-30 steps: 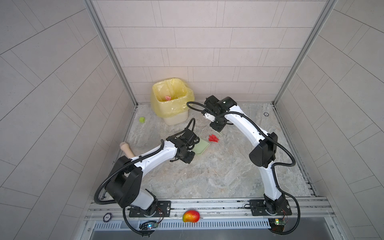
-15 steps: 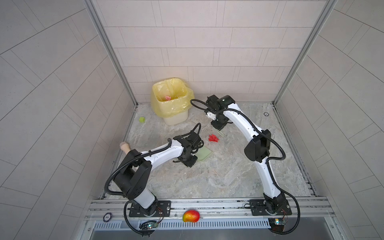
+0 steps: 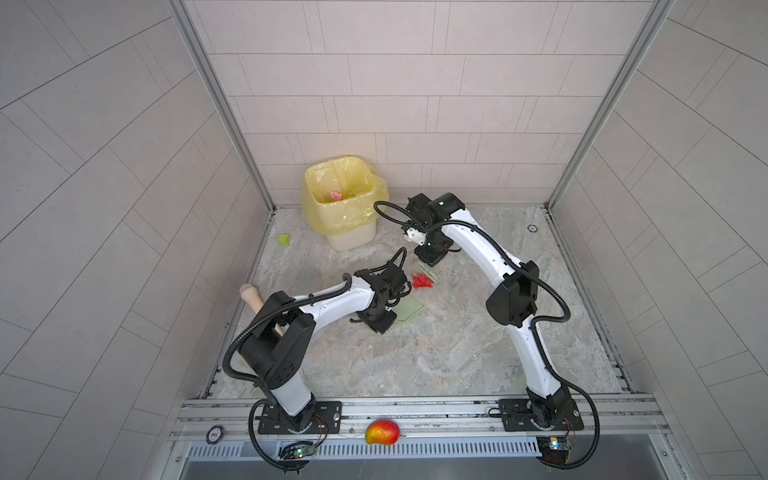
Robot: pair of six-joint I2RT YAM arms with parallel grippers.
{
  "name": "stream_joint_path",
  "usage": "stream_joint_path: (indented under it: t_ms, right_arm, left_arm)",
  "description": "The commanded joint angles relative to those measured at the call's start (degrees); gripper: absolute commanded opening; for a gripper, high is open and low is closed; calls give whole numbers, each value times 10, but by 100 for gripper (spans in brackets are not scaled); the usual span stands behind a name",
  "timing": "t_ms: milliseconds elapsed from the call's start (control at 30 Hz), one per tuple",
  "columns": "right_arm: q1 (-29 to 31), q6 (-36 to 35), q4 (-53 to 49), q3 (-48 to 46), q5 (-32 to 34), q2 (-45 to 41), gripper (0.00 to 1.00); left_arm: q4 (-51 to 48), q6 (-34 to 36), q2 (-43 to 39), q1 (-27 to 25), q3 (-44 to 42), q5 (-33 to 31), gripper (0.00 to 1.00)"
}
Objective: Sweep away the paper scraps from the table
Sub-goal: 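Sweep the red scrap into the dustpan with the right gripper's brush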
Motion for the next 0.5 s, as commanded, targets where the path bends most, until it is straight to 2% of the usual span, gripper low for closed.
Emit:
stream_joint_path:
  t_ms: [0, 100, 267, 467]
  right_arm:
    - [3, 6, -25, 8, -20, -32, 0]
    - [-1, 13, -22, 8, 27, -37, 0]
    - [-10, 16, -17, 8, 59, -24, 0]
    - [-10, 22, -28, 12, 51, 3, 0]
  left_arm:
    - [-12, 9, 11, -5, 16, -17, 0]
    - [-11, 14, 19, -9, 18, -24, 0]
    - [-10, 20, 28, -10, 28, -47, 0]
    - [-2, 24, 47, -10, 35, -54, 0]
